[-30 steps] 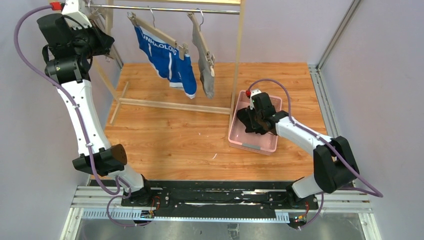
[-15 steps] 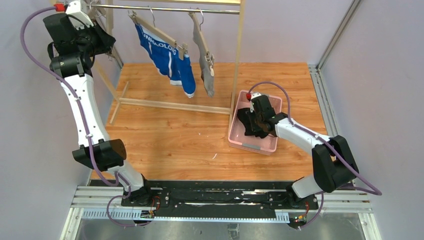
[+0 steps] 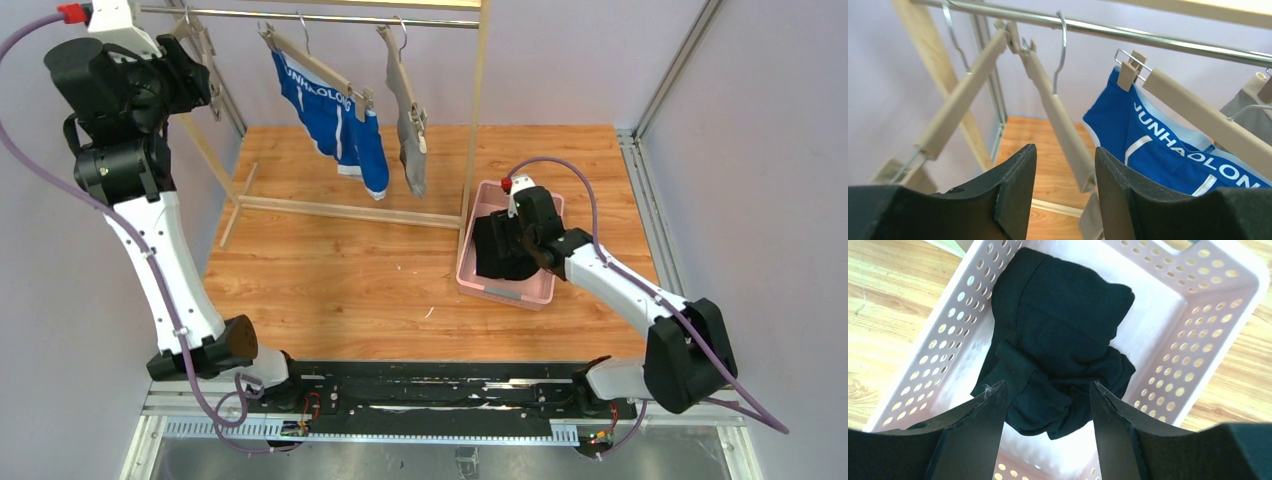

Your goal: Remove the underwear clipped to the hanger

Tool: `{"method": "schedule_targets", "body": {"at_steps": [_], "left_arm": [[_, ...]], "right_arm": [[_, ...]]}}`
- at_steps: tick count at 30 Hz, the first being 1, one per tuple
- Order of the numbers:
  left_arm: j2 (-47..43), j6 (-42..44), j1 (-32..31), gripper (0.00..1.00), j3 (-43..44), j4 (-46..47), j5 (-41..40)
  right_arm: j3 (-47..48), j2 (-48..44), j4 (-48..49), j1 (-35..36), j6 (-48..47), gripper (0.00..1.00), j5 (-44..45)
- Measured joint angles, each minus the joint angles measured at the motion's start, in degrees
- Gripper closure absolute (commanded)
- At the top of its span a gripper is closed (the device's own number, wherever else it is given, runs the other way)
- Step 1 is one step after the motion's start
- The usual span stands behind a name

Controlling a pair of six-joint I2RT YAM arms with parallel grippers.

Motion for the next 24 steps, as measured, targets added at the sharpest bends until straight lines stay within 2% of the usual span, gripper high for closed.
{"method": "schedule_targets", "body": {"at_steps": [3,8,12,15,18,24], "left_arm": [[-3.08,1.22,0.0,0.48,0.0,-0.07,-2.56],[-6.56,2.05,0.02,0.59,-2.27,-0.72,-5.35],[-7.39,1.14,-0.96,0.52,-3.34,-1.84,-3.82],[-7.93,1.62,-9.75,0.51,-3.3,-2.21,-6.58],[-7.89,1.09,-17.55,0.52,-1.86,-2.67,-5.92],[-7.54,-2.58,-21.94,0.44,0.39,-0.37,-4.98]], "right_arm": [[0.0,-2.73,-0.33,0.0,-0.63,0.39,0.07],[0.0,-8.11,-0.68,0.0,-1.73,0.39,0.44],[0.0,-13.03,-0.96,0.0,-2.16,0.39,0.39],[0.02,-15.63,-1.55,0.0,-2.16,0.39,0.13],[0.02,-17.42,-2.75,0.0,-2.12,0.39,-0.42],[0.0,-20.98,-4.52,0.04,-1.99,0.39,-1.11]]}}
